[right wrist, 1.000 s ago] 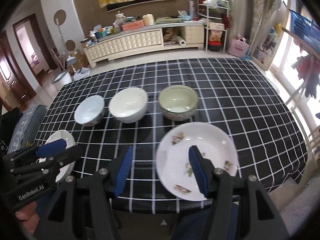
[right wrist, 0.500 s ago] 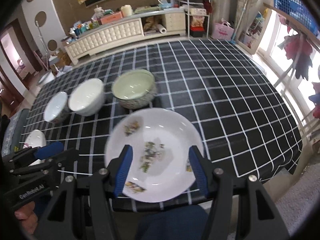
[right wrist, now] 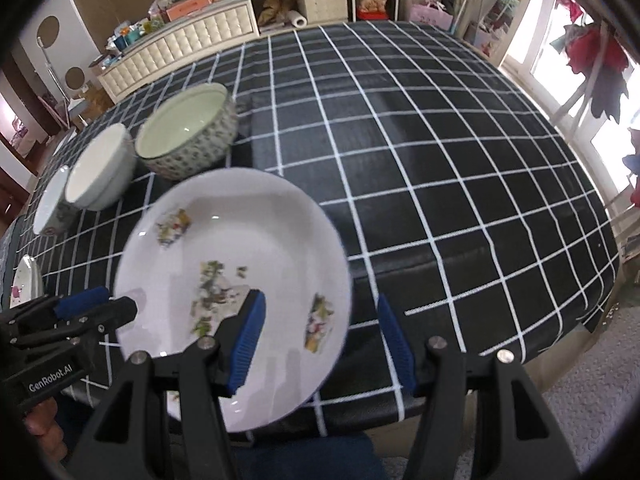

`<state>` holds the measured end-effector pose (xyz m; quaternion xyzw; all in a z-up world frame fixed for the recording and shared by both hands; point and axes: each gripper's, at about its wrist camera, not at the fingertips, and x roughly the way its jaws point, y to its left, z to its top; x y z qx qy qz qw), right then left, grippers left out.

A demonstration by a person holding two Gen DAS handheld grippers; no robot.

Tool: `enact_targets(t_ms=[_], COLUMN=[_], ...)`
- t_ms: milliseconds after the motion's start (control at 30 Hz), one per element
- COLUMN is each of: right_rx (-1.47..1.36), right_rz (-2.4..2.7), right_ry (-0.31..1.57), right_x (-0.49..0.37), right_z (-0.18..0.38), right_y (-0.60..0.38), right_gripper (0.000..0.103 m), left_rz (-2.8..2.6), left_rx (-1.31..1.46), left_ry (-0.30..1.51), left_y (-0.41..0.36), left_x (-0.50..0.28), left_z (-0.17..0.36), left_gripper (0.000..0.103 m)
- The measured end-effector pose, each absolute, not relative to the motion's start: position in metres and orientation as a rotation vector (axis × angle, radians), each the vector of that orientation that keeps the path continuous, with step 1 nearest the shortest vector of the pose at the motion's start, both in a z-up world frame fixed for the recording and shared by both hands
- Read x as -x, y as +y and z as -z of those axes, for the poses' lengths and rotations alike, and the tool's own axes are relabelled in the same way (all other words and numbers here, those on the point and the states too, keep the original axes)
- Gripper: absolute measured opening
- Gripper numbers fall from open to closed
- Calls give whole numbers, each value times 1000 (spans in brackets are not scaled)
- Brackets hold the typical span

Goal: Organize plates and bowls
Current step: 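Grasp the rim of the cartoon-print plate with the right gripper, then lift the cartoon-print plate and carry it over the pink-flower plate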

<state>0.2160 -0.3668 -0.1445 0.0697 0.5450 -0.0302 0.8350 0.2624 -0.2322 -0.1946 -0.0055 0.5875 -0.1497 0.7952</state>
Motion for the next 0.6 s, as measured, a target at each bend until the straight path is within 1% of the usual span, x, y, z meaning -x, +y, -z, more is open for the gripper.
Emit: enact_targets(t_ms=[133, 333, 367, 400, 433, 467, 533, 567, 600], right_rx=[-165, -162, -159, -153, -151, -153, -148, -148, -153], right_rz=[41, 19, 16, 15, 15, 18, 19, 14, 7], right_ry=[1178, 1159, 1157, 1151, 1149, 1151, 1174, 1183, 1179], right_x=[-222, -228, -228, -229, -229, -229, -232, -232, -232], right_z=[155, 158, 159, 160, 159, 160, 163, 164, 165], right_y=[-372, -372, -372, -371, -371, -372, -373, -373, -372], right_gripper=[63, 63, 62, 58, 49, 46, 37, 36, 33], left_rz=[324, 329, 331, 332, 333, 333, 339, 345, 343], left_rx=[22, 7, 4, 1, 1, -1, 2, 5, 2], left_ry=[1278, 1273, 1272, 1269, 1269, 1272, 1273, 1273, 1271], left_y=[-238, -244, -245, -246, -246, -247, -251, -252, -253], left_x=[-271, -280, -280, -281, -281, -282, -285, -285, -285], left_z=[205, 211, 211, 211, 212, 213, 215, 215, 215], left_gripper=[46, 45, 42, 37, 29, 26, 23, 21, 21])
